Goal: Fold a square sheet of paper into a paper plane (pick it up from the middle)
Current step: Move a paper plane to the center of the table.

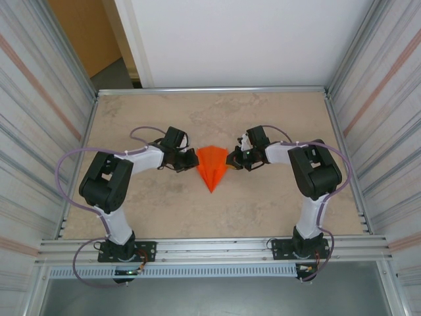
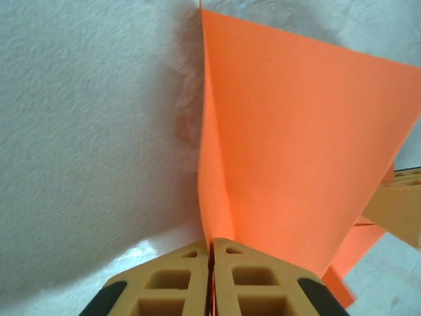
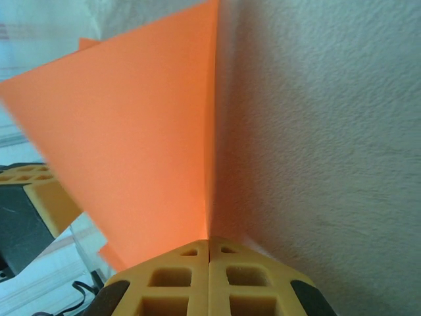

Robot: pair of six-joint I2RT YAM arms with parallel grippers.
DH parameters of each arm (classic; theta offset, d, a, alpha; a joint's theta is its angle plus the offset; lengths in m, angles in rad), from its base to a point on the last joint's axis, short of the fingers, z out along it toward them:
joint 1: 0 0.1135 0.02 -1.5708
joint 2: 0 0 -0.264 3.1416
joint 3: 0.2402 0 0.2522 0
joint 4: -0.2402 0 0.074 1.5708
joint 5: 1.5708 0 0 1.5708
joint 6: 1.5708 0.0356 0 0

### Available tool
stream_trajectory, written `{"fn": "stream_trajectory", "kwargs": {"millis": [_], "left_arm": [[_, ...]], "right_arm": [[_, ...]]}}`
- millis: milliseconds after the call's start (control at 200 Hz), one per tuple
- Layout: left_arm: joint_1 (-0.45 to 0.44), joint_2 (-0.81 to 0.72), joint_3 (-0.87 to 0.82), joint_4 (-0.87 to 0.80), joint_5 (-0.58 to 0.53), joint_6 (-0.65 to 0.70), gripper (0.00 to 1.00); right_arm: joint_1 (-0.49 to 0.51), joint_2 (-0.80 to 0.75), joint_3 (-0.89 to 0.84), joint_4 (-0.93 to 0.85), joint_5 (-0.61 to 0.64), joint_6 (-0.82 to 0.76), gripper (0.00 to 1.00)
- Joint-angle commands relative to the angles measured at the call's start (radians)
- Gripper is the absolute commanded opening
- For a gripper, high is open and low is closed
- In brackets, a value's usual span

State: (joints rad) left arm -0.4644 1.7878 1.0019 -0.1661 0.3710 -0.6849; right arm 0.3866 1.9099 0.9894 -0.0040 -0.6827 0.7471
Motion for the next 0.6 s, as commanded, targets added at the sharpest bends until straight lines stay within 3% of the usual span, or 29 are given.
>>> {"fn": "stream_trajectory", "kwargs": {"millis": [0,336,596], "left_arm": [[0.000,0.000,0.046,-0.099,-0.028,0.013,0.13],[-0.019,-0.086,0.087,-0.194,-0.035,0.036,0.27],[-0.099,-0.146,0.055,-0.153,-0.018,-0.010,0.23]], "right_arm": [[0.001,0.021,0.028,-0.010,-0.017,-0.022,0.01],[0.002,0.017,0.040,-0.024,-0.026,-0.022,0.02],[0.008,0.022,0.044,-0.024,-0.026,-0.017,0.02]]}}
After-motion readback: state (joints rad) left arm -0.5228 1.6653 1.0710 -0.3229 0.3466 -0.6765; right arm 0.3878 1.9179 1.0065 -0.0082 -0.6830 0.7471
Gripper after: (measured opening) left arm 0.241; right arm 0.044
